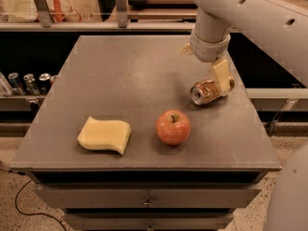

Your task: Knock orange can over

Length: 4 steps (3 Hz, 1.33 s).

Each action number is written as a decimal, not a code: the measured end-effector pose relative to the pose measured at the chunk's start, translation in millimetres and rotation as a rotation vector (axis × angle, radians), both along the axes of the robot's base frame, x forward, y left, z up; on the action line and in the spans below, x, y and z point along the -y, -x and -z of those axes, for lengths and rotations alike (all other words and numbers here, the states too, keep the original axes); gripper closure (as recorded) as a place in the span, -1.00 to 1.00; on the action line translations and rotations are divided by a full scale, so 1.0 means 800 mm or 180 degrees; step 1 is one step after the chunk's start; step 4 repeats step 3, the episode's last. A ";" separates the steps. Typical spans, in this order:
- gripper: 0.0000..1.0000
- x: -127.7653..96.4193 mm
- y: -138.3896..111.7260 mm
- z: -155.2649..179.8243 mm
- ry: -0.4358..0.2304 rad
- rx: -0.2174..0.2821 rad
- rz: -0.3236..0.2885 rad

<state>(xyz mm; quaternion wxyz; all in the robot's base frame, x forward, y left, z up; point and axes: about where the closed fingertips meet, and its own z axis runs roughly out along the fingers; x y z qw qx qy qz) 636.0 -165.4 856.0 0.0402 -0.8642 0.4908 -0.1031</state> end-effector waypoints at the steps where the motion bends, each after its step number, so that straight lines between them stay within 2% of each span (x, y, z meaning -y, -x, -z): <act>1: -1.00 0.006 -0.003 -0.002 0.0004 -0.0001 0.0030; 4: -1.00 0.015 -0.007 -0.008 -0.0001 0.0000 0.0121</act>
Offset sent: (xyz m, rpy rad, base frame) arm 0.0051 -0.0161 0.0093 -0.0071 -0.0005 -0.0342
